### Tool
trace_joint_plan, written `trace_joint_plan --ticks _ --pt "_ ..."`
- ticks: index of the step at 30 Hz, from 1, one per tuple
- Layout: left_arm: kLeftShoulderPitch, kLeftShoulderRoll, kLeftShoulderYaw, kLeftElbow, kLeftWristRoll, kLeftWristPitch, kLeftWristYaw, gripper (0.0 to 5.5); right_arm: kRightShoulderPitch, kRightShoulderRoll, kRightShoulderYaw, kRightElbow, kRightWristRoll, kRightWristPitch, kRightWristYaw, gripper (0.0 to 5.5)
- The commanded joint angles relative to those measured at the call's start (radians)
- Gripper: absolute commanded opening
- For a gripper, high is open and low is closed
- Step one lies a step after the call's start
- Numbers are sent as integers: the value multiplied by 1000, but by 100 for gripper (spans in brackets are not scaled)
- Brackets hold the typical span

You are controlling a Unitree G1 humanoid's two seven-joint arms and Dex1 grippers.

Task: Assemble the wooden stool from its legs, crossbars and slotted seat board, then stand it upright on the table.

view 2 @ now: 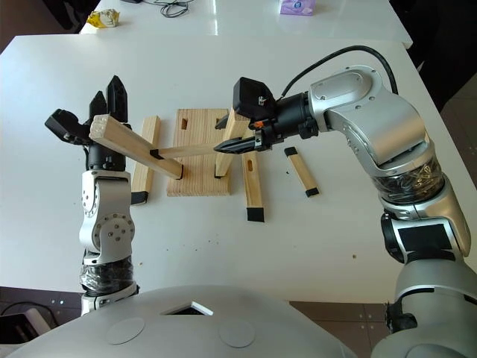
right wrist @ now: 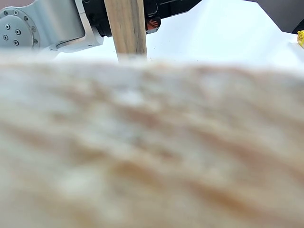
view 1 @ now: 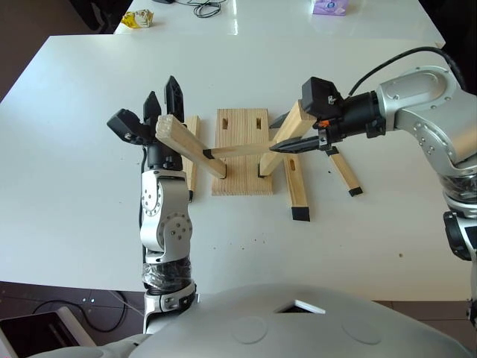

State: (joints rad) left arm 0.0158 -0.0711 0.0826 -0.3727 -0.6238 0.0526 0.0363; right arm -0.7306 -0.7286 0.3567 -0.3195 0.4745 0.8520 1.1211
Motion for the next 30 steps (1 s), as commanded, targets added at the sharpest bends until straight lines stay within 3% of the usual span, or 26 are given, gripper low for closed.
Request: trace_joint_plan --ticks 1,6,11,19,24,30 --pt "-65 -117 -278 19 -3 92 -91 344 8 73 152 -20 -2 144 -27 202" --pt "-91 -128 -361 30 -26 145 -128 344 36 81 151 -51 1 170 -53 202" --pt "-122 -117 -370 44 -40 179 -138 344 121 49 140 -56 -44 121 -86 202" --pt "-112 -60 -214 -35 -71 175 -21 344 258 -3 117 -60 -118 23 -153 202" --pt "-143 -15 -92 -146 -162 220 70 344 258 21 80 -56 -91 49 -202 202" --pt "-182 28 -34 -203 -163 277 122 344 227 49 62 -34 -65 82 -227 202"
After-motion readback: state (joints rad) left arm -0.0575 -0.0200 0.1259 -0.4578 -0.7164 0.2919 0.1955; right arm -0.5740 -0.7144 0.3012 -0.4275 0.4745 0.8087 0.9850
